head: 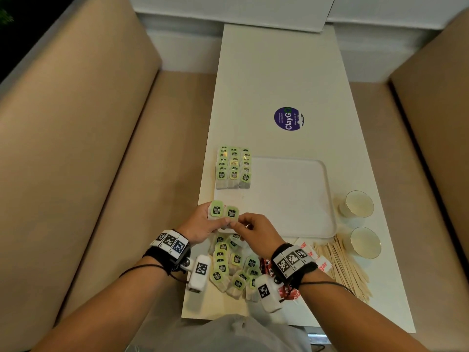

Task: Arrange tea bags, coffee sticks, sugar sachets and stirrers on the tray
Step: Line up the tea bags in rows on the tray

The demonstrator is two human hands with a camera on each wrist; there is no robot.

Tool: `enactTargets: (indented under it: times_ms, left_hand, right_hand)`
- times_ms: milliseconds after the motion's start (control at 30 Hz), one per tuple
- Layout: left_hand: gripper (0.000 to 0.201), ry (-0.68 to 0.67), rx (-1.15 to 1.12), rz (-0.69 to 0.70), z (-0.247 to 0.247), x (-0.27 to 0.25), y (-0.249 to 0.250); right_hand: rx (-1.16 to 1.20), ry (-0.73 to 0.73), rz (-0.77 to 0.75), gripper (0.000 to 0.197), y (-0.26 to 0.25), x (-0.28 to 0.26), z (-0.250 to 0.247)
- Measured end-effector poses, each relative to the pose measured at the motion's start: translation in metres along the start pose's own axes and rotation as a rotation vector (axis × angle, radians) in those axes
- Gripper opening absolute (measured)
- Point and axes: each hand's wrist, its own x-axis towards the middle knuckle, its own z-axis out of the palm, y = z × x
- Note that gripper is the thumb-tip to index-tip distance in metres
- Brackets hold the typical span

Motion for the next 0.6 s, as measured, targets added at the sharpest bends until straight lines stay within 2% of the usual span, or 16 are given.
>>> enactTargets:
  times_ms: [233, 367, 500, 600]
  left_hand:
    - [0.013, 0.035, 0.041, -0.034, -0.006, 0.008, -0.003]
    - [0.017, 0.057, 0.048, -0.058, -0.009, 0.014, -0.003]
    - [0.013, 0.059, 0.055, -0.065, -0.013, 0.022, -0.007]
    - [0.010, 0.121, 0.041, -0.097, -0.013, 0.028, -0.007]
  right_hand:
    - [0.005, 0.008, 0.002, 0.024, 0.006, 0.012, 0.002]
    - [0.049, 0.033, 0.023, 0.020, 0.010, 0.021, 0.003]
    - [0.045, 0.004, 0.057, 0.020, 0.013, 0.030, 0.004]
    - [0.040, 0.027, 0.085, 0.021, 0.013, 0.040, 0.003]
